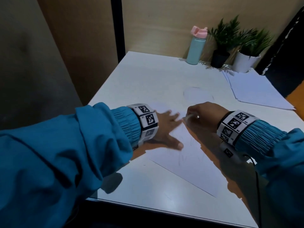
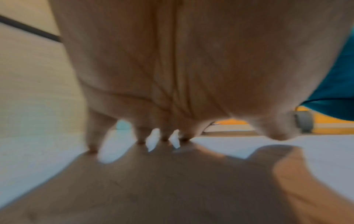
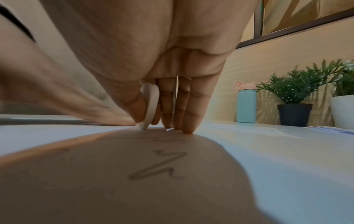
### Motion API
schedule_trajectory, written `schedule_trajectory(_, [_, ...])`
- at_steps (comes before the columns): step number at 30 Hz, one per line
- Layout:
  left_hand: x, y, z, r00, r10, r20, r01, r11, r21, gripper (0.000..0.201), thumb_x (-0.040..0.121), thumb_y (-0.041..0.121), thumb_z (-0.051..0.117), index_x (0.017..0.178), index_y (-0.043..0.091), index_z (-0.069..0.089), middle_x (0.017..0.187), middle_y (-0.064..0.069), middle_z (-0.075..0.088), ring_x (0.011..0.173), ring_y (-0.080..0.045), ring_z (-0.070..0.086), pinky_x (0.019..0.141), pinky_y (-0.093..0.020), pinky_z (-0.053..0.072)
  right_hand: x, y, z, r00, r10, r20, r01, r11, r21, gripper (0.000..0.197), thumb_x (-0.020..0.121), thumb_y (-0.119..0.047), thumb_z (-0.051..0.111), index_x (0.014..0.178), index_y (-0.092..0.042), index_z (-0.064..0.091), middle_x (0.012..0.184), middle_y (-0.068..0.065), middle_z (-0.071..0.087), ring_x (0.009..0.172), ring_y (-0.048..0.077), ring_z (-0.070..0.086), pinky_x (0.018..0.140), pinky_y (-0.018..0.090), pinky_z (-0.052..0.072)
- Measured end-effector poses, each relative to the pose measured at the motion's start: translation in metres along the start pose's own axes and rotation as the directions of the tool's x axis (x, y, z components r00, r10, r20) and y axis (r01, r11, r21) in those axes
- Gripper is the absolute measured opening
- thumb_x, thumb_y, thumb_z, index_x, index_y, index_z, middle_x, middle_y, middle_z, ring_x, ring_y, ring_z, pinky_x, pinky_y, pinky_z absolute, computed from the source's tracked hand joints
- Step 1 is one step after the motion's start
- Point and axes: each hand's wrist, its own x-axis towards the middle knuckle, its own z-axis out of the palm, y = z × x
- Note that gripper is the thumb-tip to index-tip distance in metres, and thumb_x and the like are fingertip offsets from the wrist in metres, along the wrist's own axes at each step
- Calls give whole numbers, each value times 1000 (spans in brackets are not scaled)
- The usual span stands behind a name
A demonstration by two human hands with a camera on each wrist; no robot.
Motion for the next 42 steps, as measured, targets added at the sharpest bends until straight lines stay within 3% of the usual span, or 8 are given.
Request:
schedule_trajectory(4, [2, -32, -18, 909, -415, -52, 416, 909, 30, 122, 70, 95, 19, 155, 8, 19, 161, -19, 16, 144, -40, 24, 114, -54, 23, 2, 1, 3, 1000, -7, -19, 7, 1000, 5, 21, 90, -28, 41, 92, -23, 61, 95, -1, 68, 87, 23, 60, 80, 34, 50])
schedule_trajectory(9, [-26, 1, 11, 967, 204, -151, -196, 978, 72, 97, 83, 84, 27, 157, 27, 2, 166, 1, -4, 152, -24, 1, 118, -52, 14, 0, 0, 1, 999, -33, -20, 33, 999, 2, 33, 81, -42, 34, 90, -24, 61, 91, -4, 67, 85, 21, 61, 80, 37, 52])
schedule_trajectory(15, [-48, -35, 11, 917, -399, 11, 399, 917, -30, 117, 73, 93, 26, 157, 21, -10, 164, -10, -13, 151, -34, -4, 118, -54, 6, 2, 2, 4, 999, -46, -29, 45, 999, -30, 21, 88, -31, 39, 86, -22, 58, 93, 0, 68, 87, 24, 60, 83, 39, 51])
schedule_trajectory(20, [-67, -5, 22, 975, 223, 22, -224, 974, 37, 102, 76, 91, 16, 154, 33, -13, 162, 6, -21, 150, -19, -16, 119, -51, 1, 1, 1, 6, 996, -67, -54, 65, 997, -39, 24, 89, -30, 40, 92, -20, 62, 93, 2, 67, 88, 26, 60, 83, 38, 51])
schedule_trajectory(25, [-72, -24, 24, 955, -296, 14, 295, 954, 63, 118, 69, 97, 21, 156, 24, -12, 164, -10, -14, 150, -39, -1, 115, -58, 12, 2, 1, 5, 998, -50, -44, 47, 997, -66, 23, 91, -28, 41, 93, -21, 62, 96, 2, 68, 90, 26, 59, 84, 38, 51])
schedule_trajectory(30, [-94, 4, 31, 972, 231, 44, -233, 972, 27, 99, 82, 84, 31, 156, 32, -11, 163, 4, -22, 150, -19, -16, 119, -50, 0, 2, 1, 7, 997, -53, -54, 48, 996, -79, 20, 89, -28, 40, 89, -23, 60, 94, 2, 67, 88, 27, 58, 82, 38, 50])
schedule_trajectory(36, [-105, -23, 40, 952, -290, 94, 283, 956, 83, 127, 59, 102, 14, 152, 24, -23, 160, -12, -24, 149, -39, -10, 115, -62, 8, 3, 0, 9, 997, -43, -72, 37, 996, -79, 17, 89, -26, 42, 87, -23, 58, 91, 4, 67, 86, 28, 55, 80, 37, 49])
schedule_trajectory(42, [-119, -2, 40, 976, 98, 196, -108, 993, 43, 110, 69, 91, 15, 151, 31, -23, 158, -1, -32, 147, -26, -25, 118, -56, -2, 3, 0, 9, 997, -33, -68, 30, 999, -44, 16, 89, -30, 44, 87, -25, 59, 92, 5, 67, 86, 28, 56, 79, 36, 48])
